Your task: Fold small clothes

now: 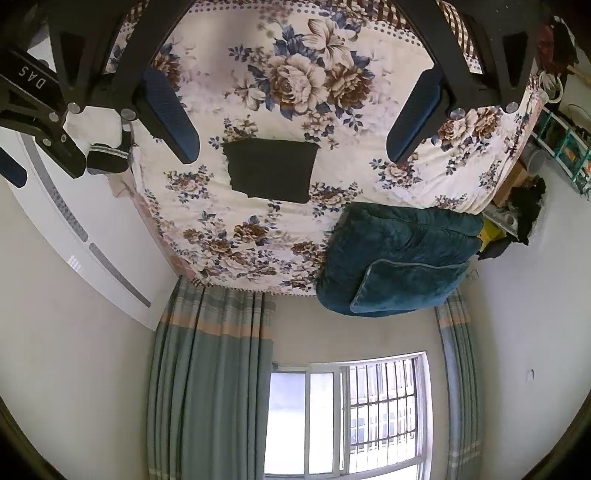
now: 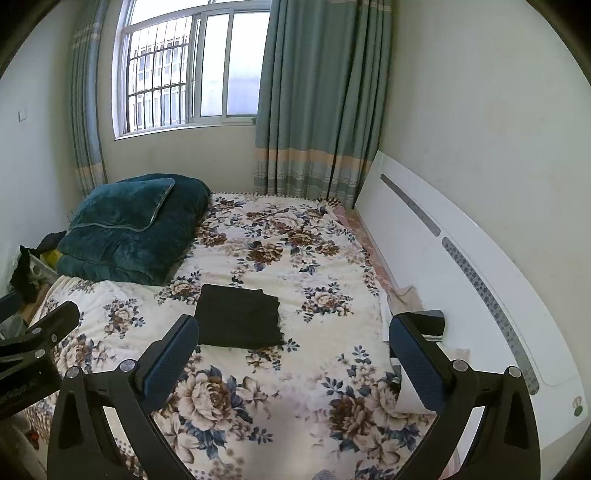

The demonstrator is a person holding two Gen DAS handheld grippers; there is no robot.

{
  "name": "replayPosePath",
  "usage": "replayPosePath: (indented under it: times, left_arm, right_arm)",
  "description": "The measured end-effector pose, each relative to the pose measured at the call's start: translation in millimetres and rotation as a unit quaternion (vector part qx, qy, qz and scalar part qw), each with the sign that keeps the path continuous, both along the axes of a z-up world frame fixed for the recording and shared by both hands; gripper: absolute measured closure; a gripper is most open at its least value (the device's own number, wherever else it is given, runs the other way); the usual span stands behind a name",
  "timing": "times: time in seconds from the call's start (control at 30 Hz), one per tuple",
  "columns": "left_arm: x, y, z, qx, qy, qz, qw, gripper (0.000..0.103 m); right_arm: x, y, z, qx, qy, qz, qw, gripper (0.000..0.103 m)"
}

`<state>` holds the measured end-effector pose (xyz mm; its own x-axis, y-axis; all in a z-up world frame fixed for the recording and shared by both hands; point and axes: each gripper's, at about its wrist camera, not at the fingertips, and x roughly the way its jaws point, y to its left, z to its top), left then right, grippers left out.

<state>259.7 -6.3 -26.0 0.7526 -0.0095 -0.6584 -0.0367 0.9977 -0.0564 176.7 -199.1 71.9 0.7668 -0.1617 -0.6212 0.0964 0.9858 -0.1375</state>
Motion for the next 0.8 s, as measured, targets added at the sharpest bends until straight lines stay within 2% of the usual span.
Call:
replayPosePath:
  times: [0.8]
  left_arm:
    - [-5.5,3.9,4.8,0.003,-0.007,0.005,1.0000,0.000]
  right_arm:
    - [2.1,4.7,4.0,0.007,0.001,0.010,1.000,0.000]
